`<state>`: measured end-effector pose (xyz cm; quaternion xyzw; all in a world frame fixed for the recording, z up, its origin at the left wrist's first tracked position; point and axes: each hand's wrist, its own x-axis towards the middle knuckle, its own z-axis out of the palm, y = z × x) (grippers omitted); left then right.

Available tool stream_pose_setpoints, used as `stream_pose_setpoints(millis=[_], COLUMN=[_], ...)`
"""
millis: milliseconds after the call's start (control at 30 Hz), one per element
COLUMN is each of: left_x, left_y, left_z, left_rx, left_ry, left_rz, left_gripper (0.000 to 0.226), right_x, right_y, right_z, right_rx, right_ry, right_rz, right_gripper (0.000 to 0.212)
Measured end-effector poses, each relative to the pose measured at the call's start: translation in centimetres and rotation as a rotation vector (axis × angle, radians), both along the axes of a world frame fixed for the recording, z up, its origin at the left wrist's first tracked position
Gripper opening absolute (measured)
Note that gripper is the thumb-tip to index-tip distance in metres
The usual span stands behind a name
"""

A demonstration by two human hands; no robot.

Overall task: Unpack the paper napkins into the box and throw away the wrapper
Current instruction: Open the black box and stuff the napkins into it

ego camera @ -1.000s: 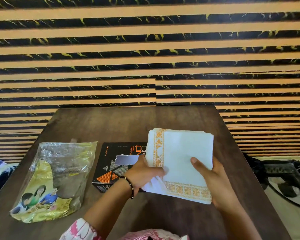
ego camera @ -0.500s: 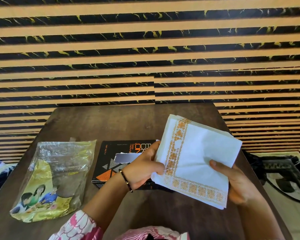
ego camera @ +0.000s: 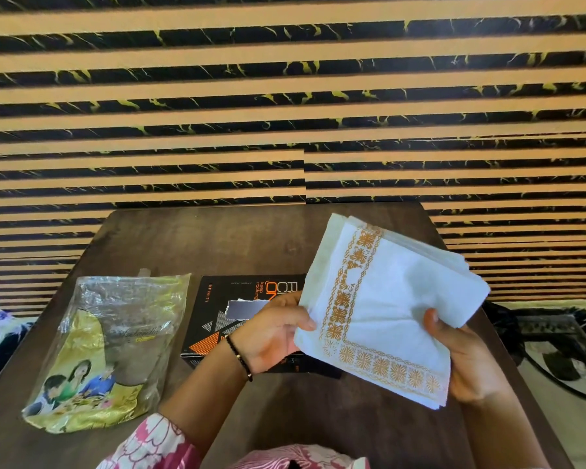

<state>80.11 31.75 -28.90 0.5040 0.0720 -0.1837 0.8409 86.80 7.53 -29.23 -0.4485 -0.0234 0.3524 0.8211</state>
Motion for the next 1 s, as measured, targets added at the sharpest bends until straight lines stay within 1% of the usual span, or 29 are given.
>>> stream_pose_setpoints(millis=[100, 233, 267, 333, 400, 500, 633, 667, 700, 767, 800, 867, 900, 933, 1000], left_x=[0.1, 0.2, 0.2, 0.1, 0.1, 0.0, 0.0, -0.1, -0.2, -0.5, -0.6, -0.8, -0.9, -0.9, -0.7], left_y=[0.0, -0.2, -0.2, -0.3, -0.4, -0.4, 0.0, 0.2, 0.3, 0.5, 0.5, 0.3, 0.1, -0.2, -0.2], left_z=[-0.3, -0.1, 0.0, 0.1, 0.0, -0.3, -0.8, -0.9, -1.0, -1.2, -1.4, -1.4, -1.3, -1.0, -0.6], left_rx=[-0.081, -0.211, -0.241, -0.267, -0.282, -0.334, -0.408, -0.402, -0.37, -0.228, -0.159, -0.104, -0.115, -0.165, -0.292], left_ry=[-0.016, -0.036, -0.044, -0.054, -0.061, -0.064, -0.052, -0.04, -0.019, 0.019, 0.025, 0.007, -0.004, 0.008, 0.108], left_rz=[0.047, 0.085, 0.084, 0.09, 0.091, 0.104, 0.139, 0.142, 0.138, 0.12, 0.125, 0.164, 0.187, 0.191, 0.188], left_gripper=[0.04, 0.049, 0.052, 0.058, 0.065, 0.065, 0.078, 0.078, 0.074, 0.064, 0.061, 0.048, 0.038, 0.035, 0.055], right_x=[-0.1, 0.2, 0.3, 0.4, 0.6, 0.5, 0.4, 0.4, 0.4, 0.2, 0.0, -0.3, -0.4, -0.6, -0.8], right_y=[-0.2, -0.5, -0.6, -0.6, -0.6, -0.2, 0.2, 0.2, 0.3, 0.3, 0.2, -0.2, -0.3, -0.4, -0.3], right_z=[0.1, 0.6, 0.7, 1.1, 1.4, 2.1, 2.7, 2.8, 3.0, 3.4, 3.6, 4.0, 4.2, 4.4, 4.7], right_rx=[0.073, 0.102, 0.097, 0.075, 0.03, -0.029, -0.096, -0.112, -0.122, -0.118, -0.117, -0.126, -0.128, -0.128, -0.137], right_ry=[-0.067, -0.094, -0.105, -0.131, -0.122, -0.125, -0.184, -0.204, -0.225, -0.236, -0.225, -0.192, -0.178, -0.169, -0.161], right_rz=[-0.042, -0.055, -0.049, -0.073, -0.106, -0.092, -0.062, -0.065, -0.07, -0.087, -0.103, -0.138, -0.142, -0.134, -0.1], right_gripper=[0.07, 0.066, 0.061, 0.04, 0.04, 0.034, 0.037, 0.036, 0.037, 0.045, 0.044, 0.036, 0.035, 0.039, 0.062])
